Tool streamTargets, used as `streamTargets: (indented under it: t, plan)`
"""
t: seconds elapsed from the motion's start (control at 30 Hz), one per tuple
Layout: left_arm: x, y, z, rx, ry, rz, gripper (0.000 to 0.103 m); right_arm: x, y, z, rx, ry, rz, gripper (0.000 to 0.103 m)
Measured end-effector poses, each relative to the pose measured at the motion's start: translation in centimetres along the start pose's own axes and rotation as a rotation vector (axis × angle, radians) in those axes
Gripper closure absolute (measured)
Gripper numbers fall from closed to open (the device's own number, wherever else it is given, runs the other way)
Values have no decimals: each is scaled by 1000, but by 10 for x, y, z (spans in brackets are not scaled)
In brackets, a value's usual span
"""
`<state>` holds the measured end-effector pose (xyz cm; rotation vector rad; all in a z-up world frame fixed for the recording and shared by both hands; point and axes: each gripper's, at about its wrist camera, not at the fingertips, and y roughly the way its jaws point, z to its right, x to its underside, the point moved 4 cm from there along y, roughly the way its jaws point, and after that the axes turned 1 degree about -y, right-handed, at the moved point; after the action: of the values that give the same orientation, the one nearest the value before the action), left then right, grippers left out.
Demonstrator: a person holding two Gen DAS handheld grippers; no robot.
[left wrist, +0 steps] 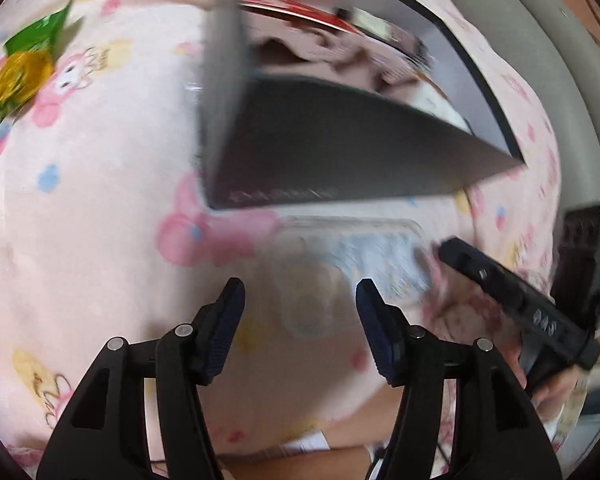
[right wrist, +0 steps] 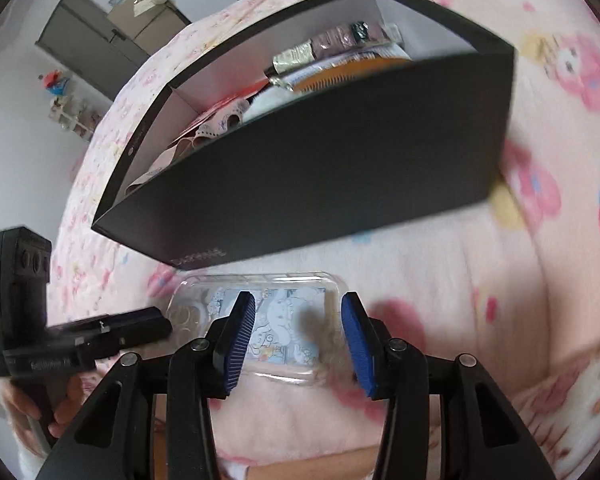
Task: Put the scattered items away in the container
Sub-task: 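Carry the phone case with both grippers over the box and lower it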
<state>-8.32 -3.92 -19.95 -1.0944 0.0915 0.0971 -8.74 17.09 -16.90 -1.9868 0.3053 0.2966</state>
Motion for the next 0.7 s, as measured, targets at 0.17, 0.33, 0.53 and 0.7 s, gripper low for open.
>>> streamTargets:
  t: [0.17, 0.33, 0.53, 0.7]
  plan:
    - [-8, 1, -12, -27, -34, 19, 45, 16, 27, 15, 27, 17, -76, 61]
    - [4, -14, 12, -118, 130, 86, 60, 15, 10, 7, -2, -40, -15, 61]
    - [11, -72, 44, 41, 242, 199, 60, 8, -55, 7, -38, -42, 167, 61]
    - [-18, -103, 81, 172, 246, 278, 60, -35, -102, -3, -78, -69, 301, 61]
